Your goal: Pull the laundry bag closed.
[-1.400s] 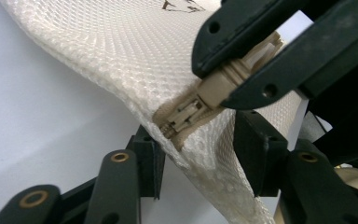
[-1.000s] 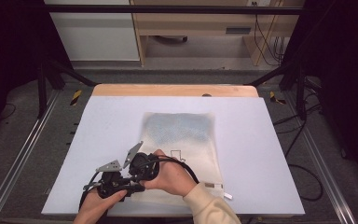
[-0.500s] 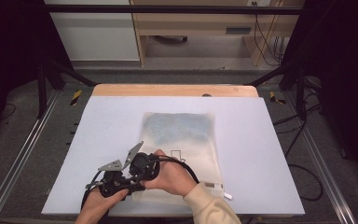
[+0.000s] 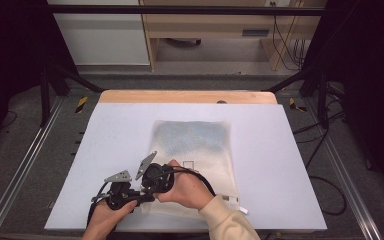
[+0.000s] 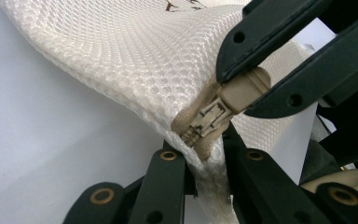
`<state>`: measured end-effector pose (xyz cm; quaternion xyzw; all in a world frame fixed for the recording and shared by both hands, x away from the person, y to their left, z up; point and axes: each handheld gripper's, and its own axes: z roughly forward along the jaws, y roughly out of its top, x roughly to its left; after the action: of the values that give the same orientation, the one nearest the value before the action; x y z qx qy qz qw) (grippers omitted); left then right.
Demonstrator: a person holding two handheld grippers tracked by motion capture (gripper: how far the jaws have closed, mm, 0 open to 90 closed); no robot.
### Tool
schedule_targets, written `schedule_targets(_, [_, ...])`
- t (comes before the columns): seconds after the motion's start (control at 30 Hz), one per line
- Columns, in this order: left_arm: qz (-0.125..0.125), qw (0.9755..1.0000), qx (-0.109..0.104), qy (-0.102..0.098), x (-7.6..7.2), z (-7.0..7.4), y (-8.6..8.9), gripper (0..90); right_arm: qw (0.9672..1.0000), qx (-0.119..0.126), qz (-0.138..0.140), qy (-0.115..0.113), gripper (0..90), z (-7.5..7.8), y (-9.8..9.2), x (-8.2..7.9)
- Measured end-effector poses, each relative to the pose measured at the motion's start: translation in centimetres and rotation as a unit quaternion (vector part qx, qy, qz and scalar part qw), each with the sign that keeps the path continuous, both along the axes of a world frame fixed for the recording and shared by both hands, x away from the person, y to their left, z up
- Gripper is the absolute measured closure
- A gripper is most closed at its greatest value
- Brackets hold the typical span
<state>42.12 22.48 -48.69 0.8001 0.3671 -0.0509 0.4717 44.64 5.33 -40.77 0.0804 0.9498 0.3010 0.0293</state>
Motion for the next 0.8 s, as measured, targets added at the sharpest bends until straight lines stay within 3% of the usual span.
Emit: schedule_targets(0.8, [0.006,1.0000,0.002,-0.007,-0.24,0.39,-0.09,85.0,0.9997,-0.022,-0.001,-0.008,82.1,-0.37,-0.60,-0.18])
